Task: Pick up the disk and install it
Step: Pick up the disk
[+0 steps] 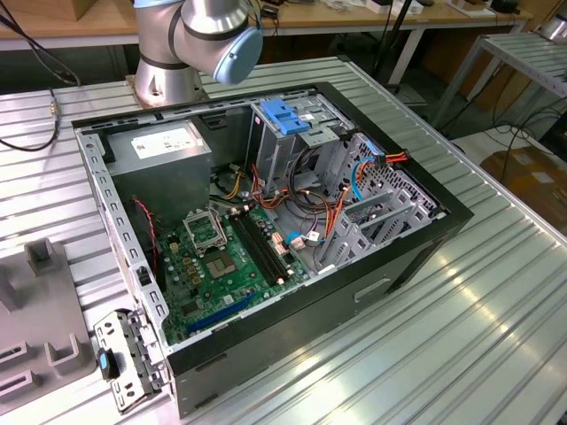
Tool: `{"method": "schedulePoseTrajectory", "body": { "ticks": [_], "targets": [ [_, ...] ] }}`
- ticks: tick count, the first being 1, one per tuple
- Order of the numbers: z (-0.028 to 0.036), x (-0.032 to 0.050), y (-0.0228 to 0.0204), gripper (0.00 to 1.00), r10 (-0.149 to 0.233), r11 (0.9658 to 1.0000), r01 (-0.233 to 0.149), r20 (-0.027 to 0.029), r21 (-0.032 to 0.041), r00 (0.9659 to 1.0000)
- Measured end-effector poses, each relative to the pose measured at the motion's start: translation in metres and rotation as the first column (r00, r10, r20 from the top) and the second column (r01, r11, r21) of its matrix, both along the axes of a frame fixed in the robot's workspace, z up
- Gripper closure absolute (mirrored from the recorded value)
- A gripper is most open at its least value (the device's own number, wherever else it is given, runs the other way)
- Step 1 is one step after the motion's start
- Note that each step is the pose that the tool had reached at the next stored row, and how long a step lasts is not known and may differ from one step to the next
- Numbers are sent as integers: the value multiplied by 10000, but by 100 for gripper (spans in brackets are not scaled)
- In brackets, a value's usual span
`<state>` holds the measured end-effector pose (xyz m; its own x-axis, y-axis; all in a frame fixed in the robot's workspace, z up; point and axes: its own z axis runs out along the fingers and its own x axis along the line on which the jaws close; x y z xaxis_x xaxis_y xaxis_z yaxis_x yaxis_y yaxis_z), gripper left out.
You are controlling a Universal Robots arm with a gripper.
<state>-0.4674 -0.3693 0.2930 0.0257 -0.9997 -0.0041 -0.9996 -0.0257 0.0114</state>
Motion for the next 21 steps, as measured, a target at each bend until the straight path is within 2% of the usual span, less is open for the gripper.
{"method": "schedulePoseTrajectory", "body": {
  "ticks": [10, 14, 21],
  "targets": [
    [-2, 0, 0, 63, 0, 10000, 0, 2, 0, 10000],
    [-5, 0, 0, 63, -175, 9998, 175, 2, -1, 9998],
    [-6, 0, 0, 63, -191, 9998, 191, 2, 0, 9998]
  ]
}}
